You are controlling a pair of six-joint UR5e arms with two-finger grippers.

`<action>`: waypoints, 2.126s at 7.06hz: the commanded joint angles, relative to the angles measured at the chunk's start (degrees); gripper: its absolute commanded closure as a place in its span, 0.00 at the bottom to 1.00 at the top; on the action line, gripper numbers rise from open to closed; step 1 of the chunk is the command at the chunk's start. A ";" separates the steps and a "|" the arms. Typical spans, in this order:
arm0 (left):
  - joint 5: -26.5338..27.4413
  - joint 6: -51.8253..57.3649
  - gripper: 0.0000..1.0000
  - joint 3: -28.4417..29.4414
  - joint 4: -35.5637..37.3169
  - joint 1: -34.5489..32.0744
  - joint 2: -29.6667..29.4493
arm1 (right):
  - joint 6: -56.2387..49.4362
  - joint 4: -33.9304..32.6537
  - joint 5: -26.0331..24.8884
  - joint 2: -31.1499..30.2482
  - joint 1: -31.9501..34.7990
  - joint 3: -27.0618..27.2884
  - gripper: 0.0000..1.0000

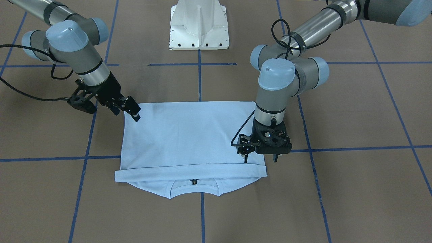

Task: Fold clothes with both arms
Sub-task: 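Release the hem and move the right gripper to the folded edge nearest the robot, then grasp the folded shirt corner with the right gripper and drag it sideways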

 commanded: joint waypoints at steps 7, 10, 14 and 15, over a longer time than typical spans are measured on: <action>-0.09 -0.08 0.00 -0.05 -0.13 0.16 0.35 | -0.78 -1.63 -4.42 -1.65 -5.78 -2.96 0.81; -0.09 -0.17 0.00 -0.14 -1.44 0.16 0.35 | -1.04 -1.36 -4.33 -2.00 -5.61 -1.74 1.00; 0.00 0.00 0.00 -0.05 -1.45 0.16 0.52 | -0.43 -1.62 -4.42 -17.50 -14.27 15.00 1.00; 0.00 0.00 0.00 -0.14 -1.53 0.16 0.87 | 0.01 -1.71 -4.42 -22.61 -19.44 19.49 1.00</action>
